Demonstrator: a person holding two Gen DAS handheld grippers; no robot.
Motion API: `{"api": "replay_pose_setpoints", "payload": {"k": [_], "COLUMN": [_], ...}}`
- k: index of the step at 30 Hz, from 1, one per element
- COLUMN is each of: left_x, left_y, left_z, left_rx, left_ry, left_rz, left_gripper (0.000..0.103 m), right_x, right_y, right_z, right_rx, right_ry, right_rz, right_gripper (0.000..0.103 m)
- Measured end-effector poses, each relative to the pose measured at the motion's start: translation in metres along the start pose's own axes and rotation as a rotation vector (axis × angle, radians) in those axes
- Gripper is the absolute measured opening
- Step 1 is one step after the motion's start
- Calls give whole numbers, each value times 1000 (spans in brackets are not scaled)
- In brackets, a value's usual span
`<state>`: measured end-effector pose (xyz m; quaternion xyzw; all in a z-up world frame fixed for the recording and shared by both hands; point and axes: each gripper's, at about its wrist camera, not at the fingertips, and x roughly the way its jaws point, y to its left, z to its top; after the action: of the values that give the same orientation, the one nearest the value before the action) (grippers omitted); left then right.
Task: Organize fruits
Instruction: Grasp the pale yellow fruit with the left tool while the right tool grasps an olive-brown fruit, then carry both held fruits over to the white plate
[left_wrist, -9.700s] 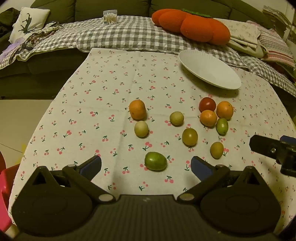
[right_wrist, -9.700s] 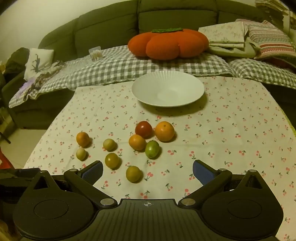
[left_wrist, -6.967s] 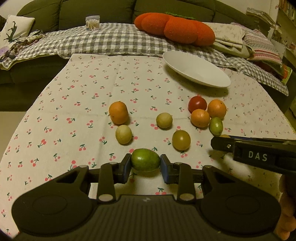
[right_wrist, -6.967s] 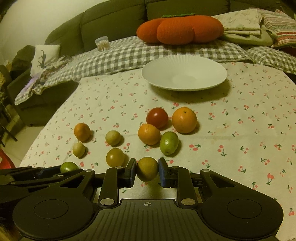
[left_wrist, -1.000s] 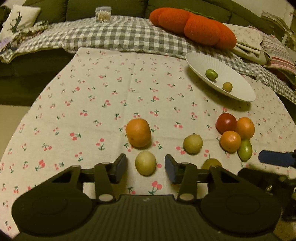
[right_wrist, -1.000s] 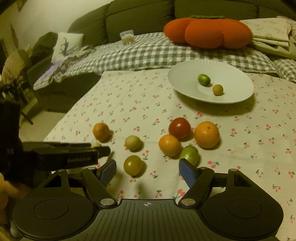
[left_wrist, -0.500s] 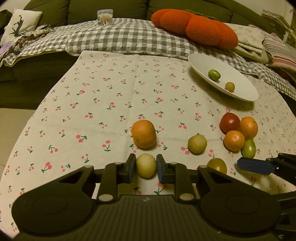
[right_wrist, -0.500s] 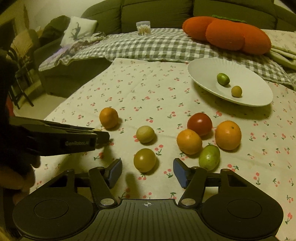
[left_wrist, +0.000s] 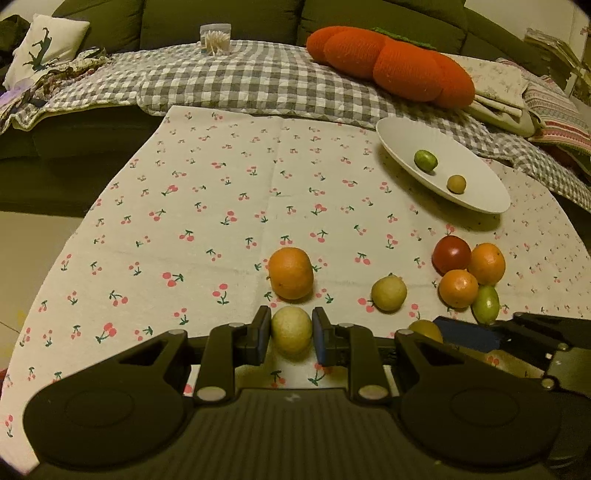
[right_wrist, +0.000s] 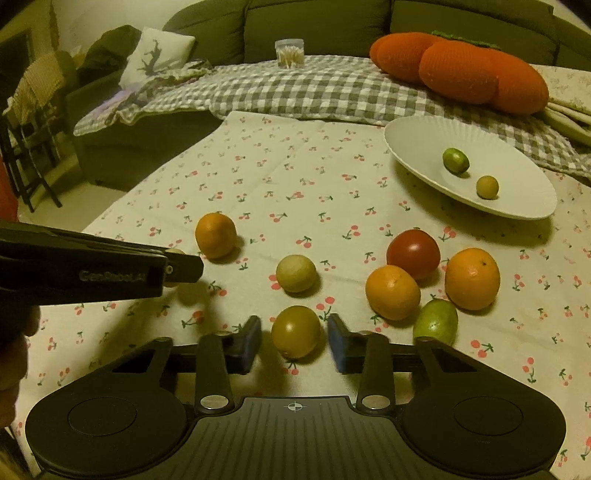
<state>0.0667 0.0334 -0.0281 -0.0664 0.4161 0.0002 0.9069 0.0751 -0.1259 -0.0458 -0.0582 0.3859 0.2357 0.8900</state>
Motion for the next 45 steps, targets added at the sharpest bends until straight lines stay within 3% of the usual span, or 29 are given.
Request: {"api": "replay_pose_setpoints", "payload": {"k": [17,45], "left_x": [-10,-25], "left_y": [-1,-22], "left_z": [4,23], "left_rx": [-8,23], "left_ry": [-24,-96], "left_rz": [-29,-66], "left_gripper": [22,22], "right_x": [-17,-57], "right_y": [-3,-47], "right_z": [5,28], "right_rx": [11,139], "right_ry": [-33,-131], "right_rz": [10,-3], "right_gripper": [25,25]}}
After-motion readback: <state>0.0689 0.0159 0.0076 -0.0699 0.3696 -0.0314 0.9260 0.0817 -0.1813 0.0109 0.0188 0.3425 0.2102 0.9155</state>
